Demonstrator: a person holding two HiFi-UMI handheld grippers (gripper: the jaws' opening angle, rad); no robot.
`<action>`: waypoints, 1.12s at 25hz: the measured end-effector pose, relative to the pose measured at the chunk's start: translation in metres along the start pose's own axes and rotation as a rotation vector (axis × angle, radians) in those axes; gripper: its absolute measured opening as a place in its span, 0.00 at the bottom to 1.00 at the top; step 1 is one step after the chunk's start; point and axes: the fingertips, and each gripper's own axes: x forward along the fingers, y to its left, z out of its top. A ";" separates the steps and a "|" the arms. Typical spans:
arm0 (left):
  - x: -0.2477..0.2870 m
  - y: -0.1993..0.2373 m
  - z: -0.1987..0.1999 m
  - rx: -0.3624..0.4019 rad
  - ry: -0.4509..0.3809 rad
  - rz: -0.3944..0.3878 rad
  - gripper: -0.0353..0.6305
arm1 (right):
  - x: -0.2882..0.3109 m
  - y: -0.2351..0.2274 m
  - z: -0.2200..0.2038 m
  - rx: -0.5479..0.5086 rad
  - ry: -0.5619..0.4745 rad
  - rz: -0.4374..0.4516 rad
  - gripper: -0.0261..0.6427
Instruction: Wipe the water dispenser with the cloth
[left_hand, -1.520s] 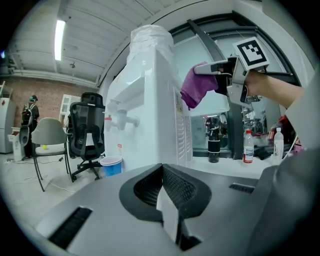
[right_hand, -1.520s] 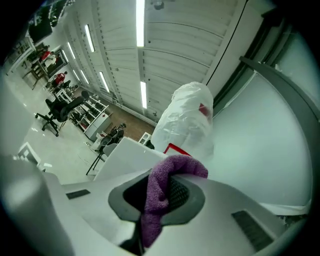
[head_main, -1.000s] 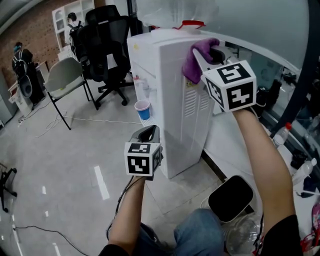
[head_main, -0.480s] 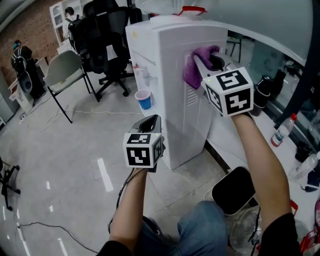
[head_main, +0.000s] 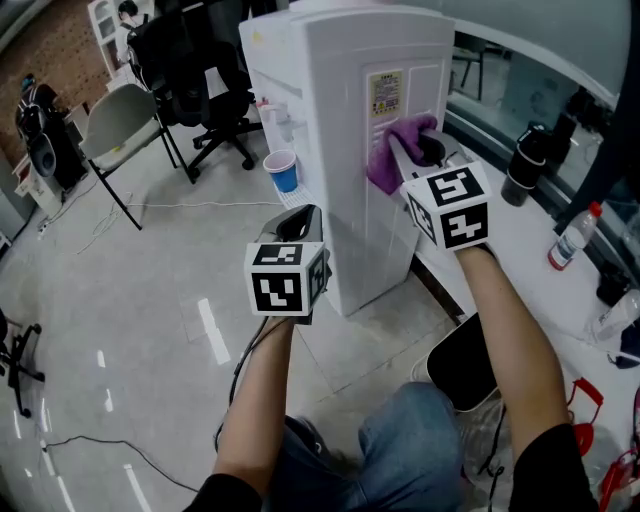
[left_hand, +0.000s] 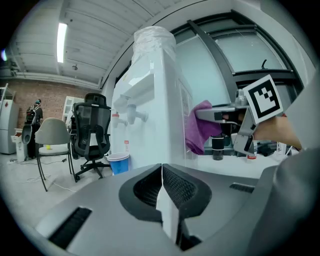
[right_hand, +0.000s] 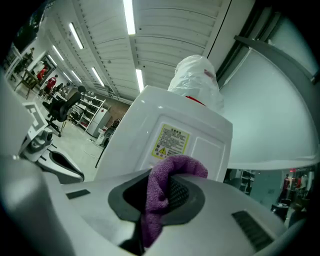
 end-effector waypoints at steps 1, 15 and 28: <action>0.000 -0.001 0.000 0.001 0.001 -0.002 0.09 | 0.000 0.003 -0.007 0.004 0.006 0.003 0.10; 0.001 -0.007 -0.011 0.014 0.031 -0.008 0.09 | -0.002 0.053 -0.125 0.137 0.149 0.046 0.10; 0.003 -0.014 -0.020 0.026 0.039 -0.015 0.09 | -0.005 0.102 -0.258 0.257 0.322 0.057 0.10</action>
